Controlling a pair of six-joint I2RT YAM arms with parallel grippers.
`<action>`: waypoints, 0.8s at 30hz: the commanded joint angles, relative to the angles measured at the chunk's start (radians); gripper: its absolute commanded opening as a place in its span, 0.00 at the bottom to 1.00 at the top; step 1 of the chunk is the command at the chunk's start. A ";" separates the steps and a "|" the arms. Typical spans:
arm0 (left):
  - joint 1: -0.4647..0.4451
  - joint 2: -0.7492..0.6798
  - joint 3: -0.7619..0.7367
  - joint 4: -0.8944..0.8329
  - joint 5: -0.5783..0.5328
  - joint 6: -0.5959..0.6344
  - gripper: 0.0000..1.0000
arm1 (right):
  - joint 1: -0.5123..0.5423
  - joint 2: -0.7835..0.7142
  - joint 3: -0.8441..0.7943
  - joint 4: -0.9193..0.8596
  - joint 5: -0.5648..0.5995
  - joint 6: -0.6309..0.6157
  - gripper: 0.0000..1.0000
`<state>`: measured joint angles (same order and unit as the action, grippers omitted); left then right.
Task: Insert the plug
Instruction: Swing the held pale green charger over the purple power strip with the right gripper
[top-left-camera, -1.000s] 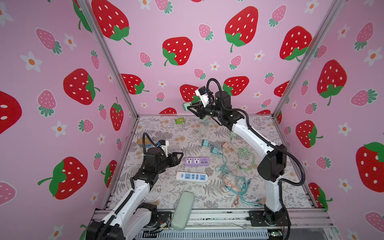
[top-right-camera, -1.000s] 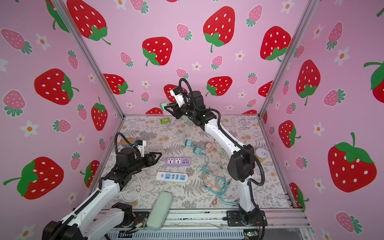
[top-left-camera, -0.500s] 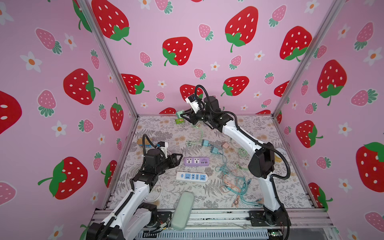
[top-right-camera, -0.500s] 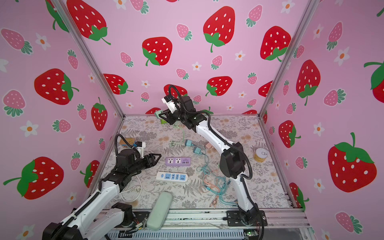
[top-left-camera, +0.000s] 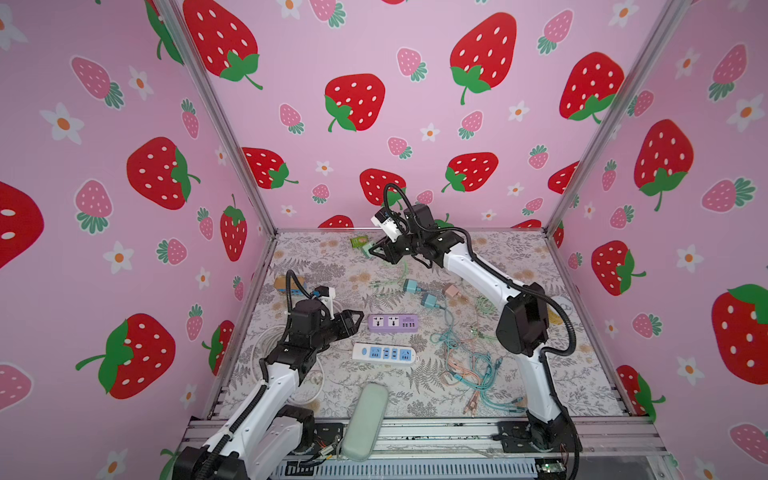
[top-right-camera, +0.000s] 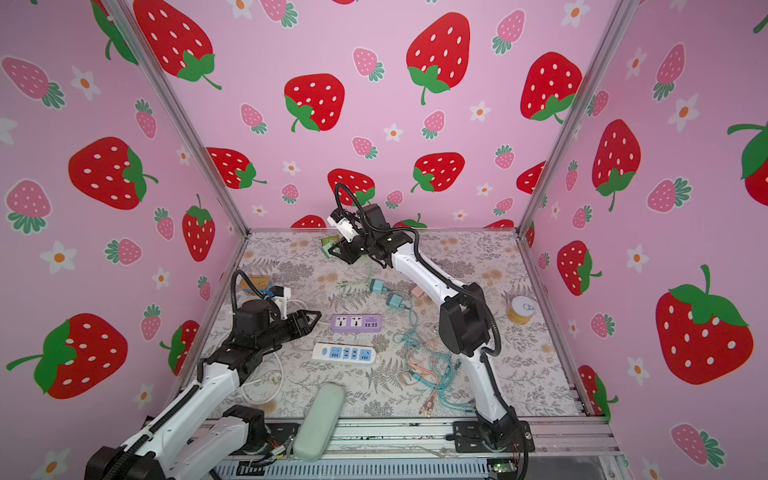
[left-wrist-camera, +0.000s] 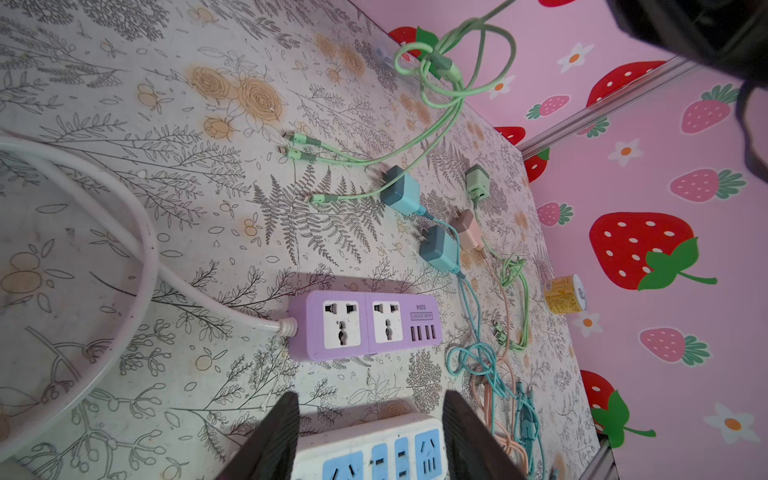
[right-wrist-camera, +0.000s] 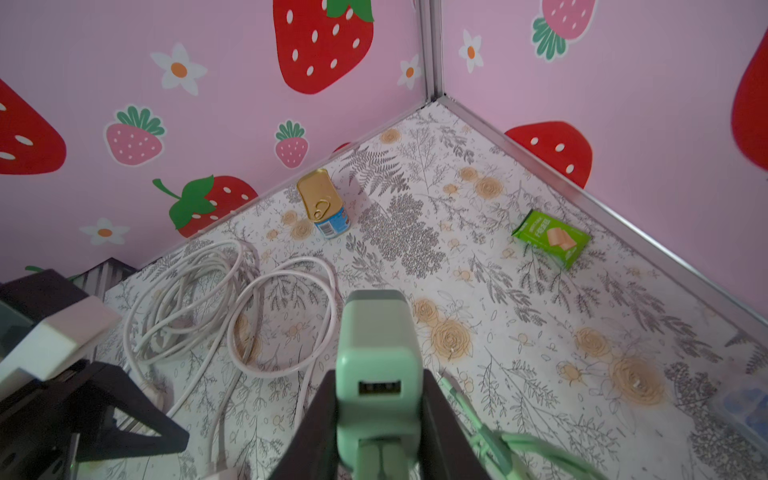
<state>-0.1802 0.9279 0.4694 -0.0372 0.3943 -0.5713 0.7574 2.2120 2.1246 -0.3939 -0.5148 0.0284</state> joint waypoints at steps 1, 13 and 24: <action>0.007 0.019 0.007 -0.014 -0.002 0.011 0.55 | 0.000 -0.057 -0.027 -0.065 -0.075 -0.085 0.11; 0.005 0.120 -0.010 0.046 0.026 0.022 0.46 | 0.000 -0.051 -0.052 -0.220 -0.088 -0.173 0.11; 0.005 0.210 0.006 0.089 0.050 0.038 0.41 | 0.001 -0.047 -0.058 -0.381 -0.108 -0.309 0.12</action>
<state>-0.1802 1.1210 0.4660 0.0265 0.4240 -0.5499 0.7574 2.2089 2.0747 -0.6949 -0.5953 -0.1997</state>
